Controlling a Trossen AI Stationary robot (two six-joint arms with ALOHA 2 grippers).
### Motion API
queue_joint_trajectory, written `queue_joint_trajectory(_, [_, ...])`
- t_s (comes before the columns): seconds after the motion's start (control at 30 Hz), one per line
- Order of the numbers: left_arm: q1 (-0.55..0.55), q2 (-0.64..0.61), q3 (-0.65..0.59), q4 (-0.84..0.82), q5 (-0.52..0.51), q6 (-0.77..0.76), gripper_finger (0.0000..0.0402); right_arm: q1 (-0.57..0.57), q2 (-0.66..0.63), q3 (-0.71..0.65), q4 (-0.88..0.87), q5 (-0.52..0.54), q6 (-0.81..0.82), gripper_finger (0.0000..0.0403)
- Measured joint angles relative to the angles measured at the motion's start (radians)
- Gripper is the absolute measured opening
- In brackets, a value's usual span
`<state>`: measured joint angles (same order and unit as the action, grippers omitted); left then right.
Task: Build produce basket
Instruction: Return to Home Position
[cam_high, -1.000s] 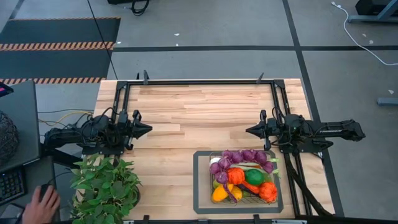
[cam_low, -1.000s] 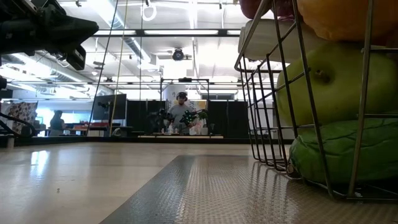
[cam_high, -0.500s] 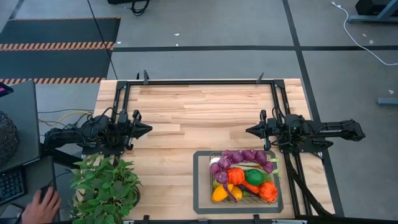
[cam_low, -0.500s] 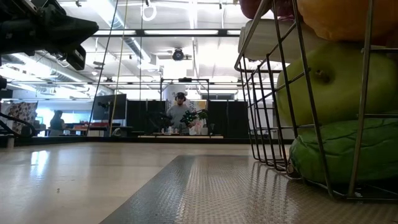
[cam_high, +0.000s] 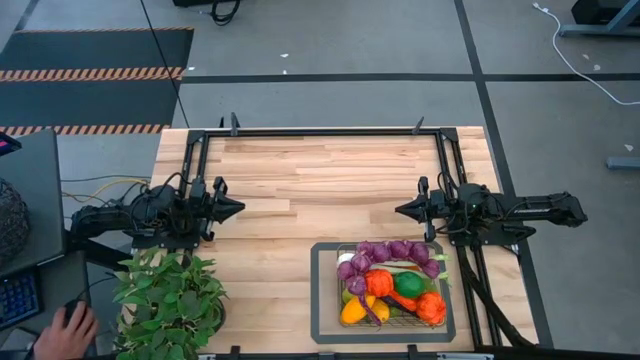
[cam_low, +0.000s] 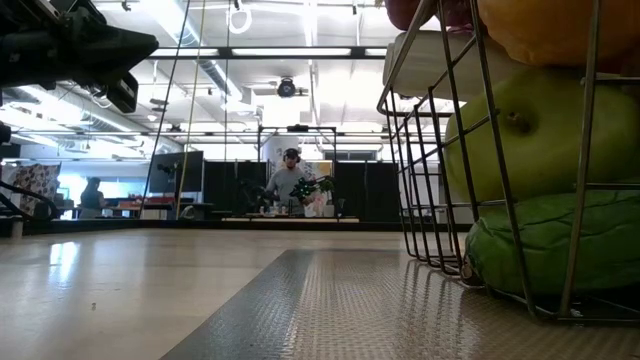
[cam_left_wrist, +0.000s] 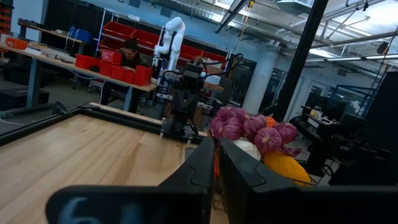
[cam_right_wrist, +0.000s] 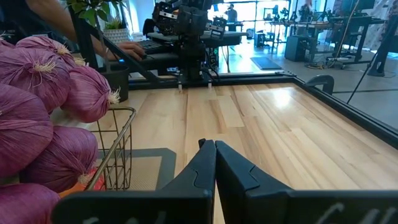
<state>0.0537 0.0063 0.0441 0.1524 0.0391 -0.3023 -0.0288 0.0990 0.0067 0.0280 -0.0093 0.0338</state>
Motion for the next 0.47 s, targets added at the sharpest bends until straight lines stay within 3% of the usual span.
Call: queue_joint_trajectory(0.47, [0.000, 0.000, 0.000, 0.000, 0.000, 0.000, 0.0026, 0.000, 0.000, 0.000, 0.000, 0.000, 0.000, 0.0016])
